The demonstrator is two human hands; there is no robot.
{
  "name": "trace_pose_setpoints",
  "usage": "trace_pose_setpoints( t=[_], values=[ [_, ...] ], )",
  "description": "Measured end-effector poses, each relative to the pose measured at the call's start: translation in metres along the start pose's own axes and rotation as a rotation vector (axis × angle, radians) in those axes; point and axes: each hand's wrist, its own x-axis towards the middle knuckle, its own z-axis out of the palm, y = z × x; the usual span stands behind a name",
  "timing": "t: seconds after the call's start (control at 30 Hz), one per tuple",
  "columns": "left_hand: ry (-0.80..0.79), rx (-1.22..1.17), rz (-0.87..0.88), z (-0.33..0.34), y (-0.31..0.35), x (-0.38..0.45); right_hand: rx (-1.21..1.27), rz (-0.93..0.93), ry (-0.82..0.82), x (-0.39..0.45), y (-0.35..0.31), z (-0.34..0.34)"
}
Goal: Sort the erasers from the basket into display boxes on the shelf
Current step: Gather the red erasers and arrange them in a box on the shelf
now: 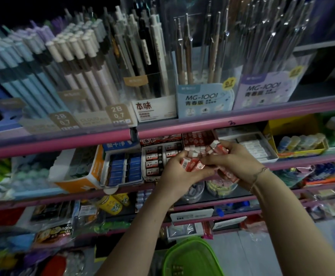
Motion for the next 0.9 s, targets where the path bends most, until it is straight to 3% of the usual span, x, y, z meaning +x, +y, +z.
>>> trace_pose_setpoints(
  t=[0.3,0.5,0.63,0.77,0.9],
  values=[
    [0.070,-0.170,-0.156,-0.020,-0.008,-0.013,0.284,0.036,0.121,-0.003,0.006,-0.009],
    [0.045,-0.044,-0.235,-0.008,-0.010,-0.009,0.448,0.061,0.147,-0.001,0.024,0.008],
    [0.169,-0.017,-0.266,0.007,-0.011,0.001,0.241,0.110,0.228,0.007,0.029,0.016],
    [0.148,0.067,-0.183,0.007,-0.009,0.015,-0.042,0.058,0.328,0.027,0.021,0.010],
    [0.119,0.447,-0.027,-0.002,-0.011,0.025,-0.513,0.036,0.439,0.054,0.016,0.004]
  ],
)
